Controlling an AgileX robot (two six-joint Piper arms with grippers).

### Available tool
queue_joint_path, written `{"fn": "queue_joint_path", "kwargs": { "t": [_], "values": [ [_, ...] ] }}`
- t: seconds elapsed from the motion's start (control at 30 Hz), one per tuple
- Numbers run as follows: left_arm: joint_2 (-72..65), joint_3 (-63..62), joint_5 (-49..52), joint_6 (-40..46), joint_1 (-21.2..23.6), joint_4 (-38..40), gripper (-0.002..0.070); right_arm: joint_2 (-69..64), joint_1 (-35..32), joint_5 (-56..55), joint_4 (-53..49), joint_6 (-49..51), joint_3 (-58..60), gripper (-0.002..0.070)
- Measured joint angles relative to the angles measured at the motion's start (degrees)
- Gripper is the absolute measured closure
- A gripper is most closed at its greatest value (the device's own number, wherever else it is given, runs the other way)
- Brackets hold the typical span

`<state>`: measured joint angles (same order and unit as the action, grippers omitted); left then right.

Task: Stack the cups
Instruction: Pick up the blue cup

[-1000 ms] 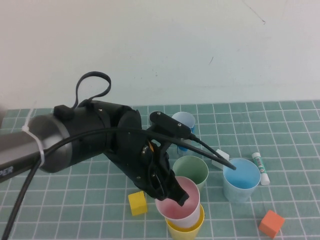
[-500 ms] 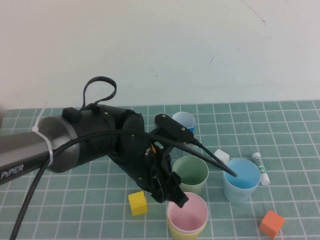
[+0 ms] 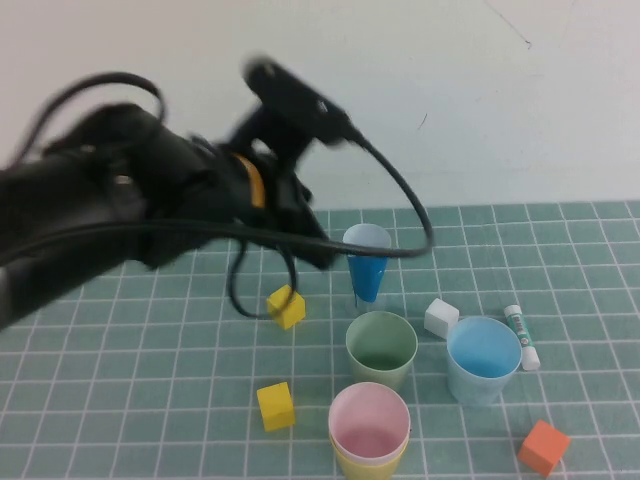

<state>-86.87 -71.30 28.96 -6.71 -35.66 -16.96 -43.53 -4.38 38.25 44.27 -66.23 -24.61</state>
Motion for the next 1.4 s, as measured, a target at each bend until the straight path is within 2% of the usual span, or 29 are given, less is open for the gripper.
{"fn": "queue_joint_path", "kwargs": {
  "t": [0.1, 0.2, 0.27, 0.43, 0.7, 0.83, 1.0, 1.07, 1.23, 1.4],
  "values": [
    [6.23, -0.11, -0.10, -8.92, 0.00, -13.79, 0.0669, -6.16, 0.00, 0.95, 0.52, -0.56, -2.11, 0.0678],
    [12.87, -0.11, 2.23, -15.30, 0.00, -22.55, 0.0673, -12.17, 0.00, 2.24, 0.78, -1.29, -4.79, 0.0678],
    [17.70, -0.11, 4.58, -17.72, 0.00, -25.10, 0.0673, -16.30, 0.00, 3.28, 1.29, -1.99, -6.97, 0.0678],
    [29.87, 2.95, 8.43, -19.15, 0.00, -25.43, 0.0673, -24.85, 2.15, 3.28, 3.64, -4.21, -12.50, 0.0678],
    [46.88, 17.10, 12.97, -19.27, 0.00, -17.74, 0.0673, -39.07, 16.58, -6.92, 1.66, -4.50, -22.36, 0.0659],
    [51.08, 25.73, 13.77, -18.99, 0.00, -10.60, 0.0673, -47.18, 17.56, -6.23, -4.89, 1.73, -30.34, 0.0562],
    [52.95, 34.68, 13.54, -18.11, 0.00, -7.62, 0.0675, -54.74, 17.56, -1.16, -17.97, 11.50, -38.91, 0.0309],
    [53.60, 37.23, 12.74, -17.84, 0.00, -7.38, 0.0676, -57.43, 17.56, -0.04, -21.23, 14.04, -41.14, 0.0234],
    [55.13, 42.29, 8.44, -14.11, 0.00, -7.67, 0.0676, -63.28, 17.56, 1.60, -22.28, 15.82, -45.15, 0.0185],
    [55.22, 45.68, 2.25, -12.48, 0.00, -10.30, 0.0676, -68.20, 17.56, 3.80, -22.55, 16.81, -48.04, 0.0193]
  ]
}}
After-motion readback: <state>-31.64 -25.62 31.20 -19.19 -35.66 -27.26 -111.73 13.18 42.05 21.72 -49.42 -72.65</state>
